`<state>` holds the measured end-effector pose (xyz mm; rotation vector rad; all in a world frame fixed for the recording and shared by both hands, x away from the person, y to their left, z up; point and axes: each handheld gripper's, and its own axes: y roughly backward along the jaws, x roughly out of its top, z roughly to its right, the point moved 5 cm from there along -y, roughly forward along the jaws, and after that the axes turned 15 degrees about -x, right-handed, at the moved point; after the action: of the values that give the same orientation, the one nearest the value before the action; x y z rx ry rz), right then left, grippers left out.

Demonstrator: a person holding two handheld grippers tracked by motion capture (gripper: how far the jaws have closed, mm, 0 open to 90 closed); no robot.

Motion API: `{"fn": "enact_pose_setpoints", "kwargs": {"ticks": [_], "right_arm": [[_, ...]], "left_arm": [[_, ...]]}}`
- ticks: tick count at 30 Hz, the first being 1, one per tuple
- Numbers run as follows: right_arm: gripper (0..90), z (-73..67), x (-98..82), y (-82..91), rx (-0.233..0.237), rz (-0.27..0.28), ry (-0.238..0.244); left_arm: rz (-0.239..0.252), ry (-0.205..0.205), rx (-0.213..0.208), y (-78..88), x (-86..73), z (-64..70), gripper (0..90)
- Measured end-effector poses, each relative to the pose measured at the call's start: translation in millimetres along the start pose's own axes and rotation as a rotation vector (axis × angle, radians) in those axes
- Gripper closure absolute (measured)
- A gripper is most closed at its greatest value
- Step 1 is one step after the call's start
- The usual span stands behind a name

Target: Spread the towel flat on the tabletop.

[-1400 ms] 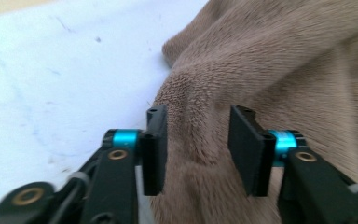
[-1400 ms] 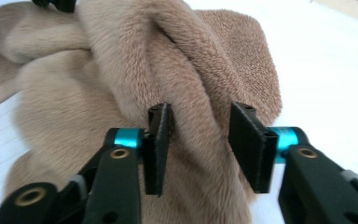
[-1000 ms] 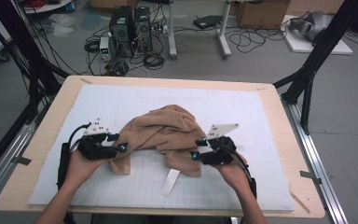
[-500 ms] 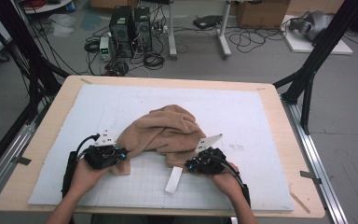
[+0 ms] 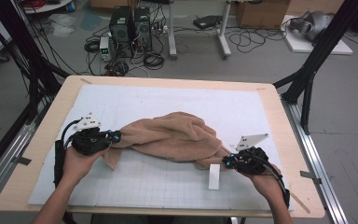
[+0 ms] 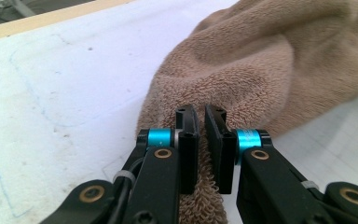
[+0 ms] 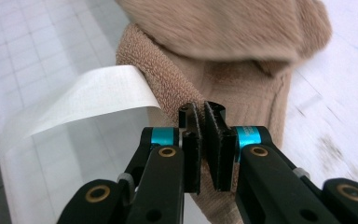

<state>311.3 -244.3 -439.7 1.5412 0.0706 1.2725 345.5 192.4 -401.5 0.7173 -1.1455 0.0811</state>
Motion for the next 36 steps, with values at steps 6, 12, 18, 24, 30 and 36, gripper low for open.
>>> {"fn": "enact_pose_setpoints", "kwargs": {"ticks": [6,12,18,24,30,36], "right_arm": [[84.3,3.0,-11.3,-13.5,-0.015,-0.044,-0.014],[61.5,-5.5,11.8,-3.2,-0.008,0.1,-0.082],[48.6,-57.6,55.0,-13.9,0.088,0.203,0.048],[44.7,-95.1,73.0,-62.8,0.066,0.102,0.167],[73.1,-98.7,85.1,-96.0,0.017,0.047,0.195],[80.8,-84.9,77.7,-72.5,0.127,0.059,0.155]], "left_arm": [[-0.05,0.036,0.068,-6.7,-6.2,-19.7,83.4],[-0.072,0.003,0.0,-6.0,-10.5,-9.6,57.1],[-0.173,-0.062,-0.043,-13.6,-25.1,3.4,43.1],[-0.308,-0.07,-0.031,-33.4,-57.8,-1.4,52.6],[-0.284,-0.057,-0.023,-37.5,-54.1,-3.4,82.3],[-0.236,-0.072,-0.108,-29.5,-44.9,12.8,84.1]]}}
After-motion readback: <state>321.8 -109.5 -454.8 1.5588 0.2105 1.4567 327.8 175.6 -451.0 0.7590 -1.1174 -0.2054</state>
